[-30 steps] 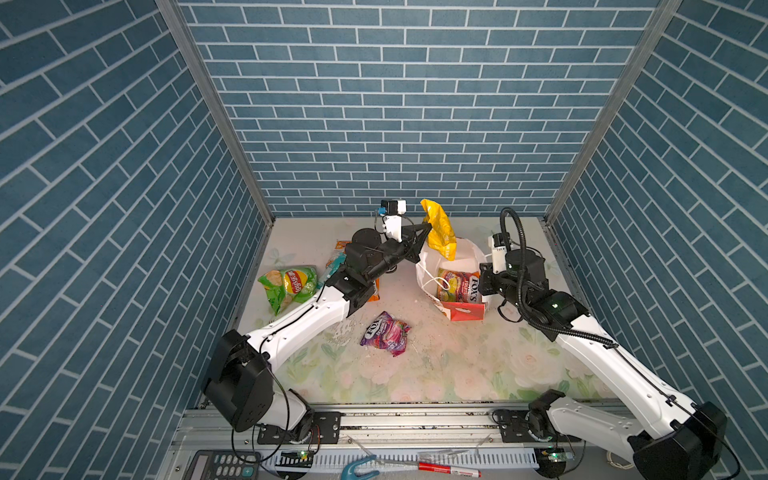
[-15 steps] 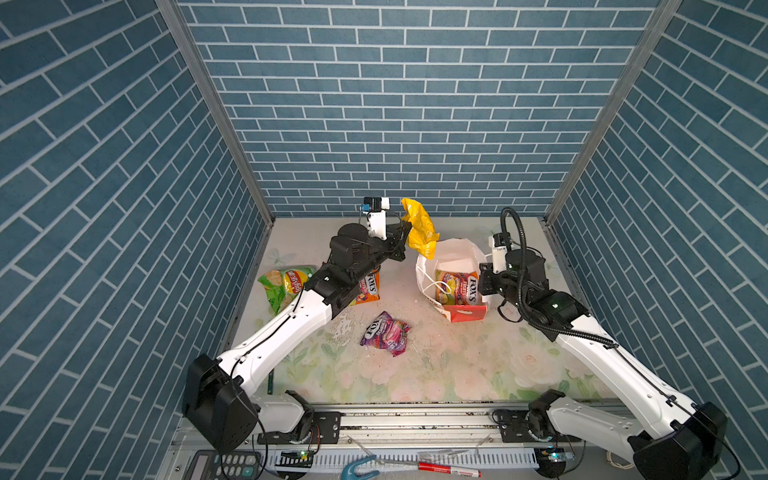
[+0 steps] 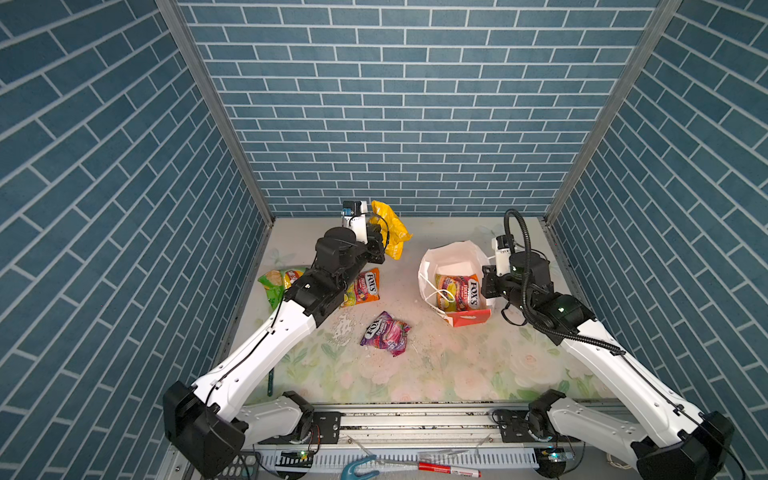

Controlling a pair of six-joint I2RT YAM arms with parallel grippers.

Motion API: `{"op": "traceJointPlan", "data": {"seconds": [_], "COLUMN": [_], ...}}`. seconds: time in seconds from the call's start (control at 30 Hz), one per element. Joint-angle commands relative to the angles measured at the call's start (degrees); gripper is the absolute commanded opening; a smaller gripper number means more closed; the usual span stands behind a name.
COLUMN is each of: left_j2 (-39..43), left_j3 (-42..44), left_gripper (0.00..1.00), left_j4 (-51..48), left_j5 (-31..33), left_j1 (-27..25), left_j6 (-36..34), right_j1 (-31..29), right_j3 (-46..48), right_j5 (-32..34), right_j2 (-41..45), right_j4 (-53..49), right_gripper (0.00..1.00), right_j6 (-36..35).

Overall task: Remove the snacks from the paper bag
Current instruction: 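Carry the yellow packet away from the bag toward the snack pile, then open the left gripper to drop the yellow packet onto the pile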

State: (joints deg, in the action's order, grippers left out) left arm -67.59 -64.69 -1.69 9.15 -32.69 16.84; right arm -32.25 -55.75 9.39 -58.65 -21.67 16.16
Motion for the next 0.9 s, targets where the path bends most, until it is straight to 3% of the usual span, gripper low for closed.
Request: {"op": "traceJointPlan", "data": {"seconds": [0.0,0.27,0.47,0.87], "left_j2": [1.7,1.9,-0.1,-7.8], "left_j3": [3.3,9.7,15.3,18.1], "left_gripper": [0.0,0.0,0.0,0.0], "left_j4": [-2.2,-3.7,-2.0,0.4], "left_j5": [6.9,11.1,8.4,6.0], "left_j1": [1.6,5.0,9.3,14.6], "left_j6": [-1.1,1.6,5.0,5.9], "right_j1": [0.1,0.1,0.1,0.1], "right_j3": [-1.3,-1.3,-1.6,-0.5], "right_j5": [0.5,0.3,-0.1,-0.2], "right_j2": [1.9,1.7,1.3,0.8], "right_j4": [0.7,0.7,0.7,1.6], "right_gripper": [0.0,0.0,0.0,0.0], "right_j6": [0.0,0.3,0.9,2.8]}}
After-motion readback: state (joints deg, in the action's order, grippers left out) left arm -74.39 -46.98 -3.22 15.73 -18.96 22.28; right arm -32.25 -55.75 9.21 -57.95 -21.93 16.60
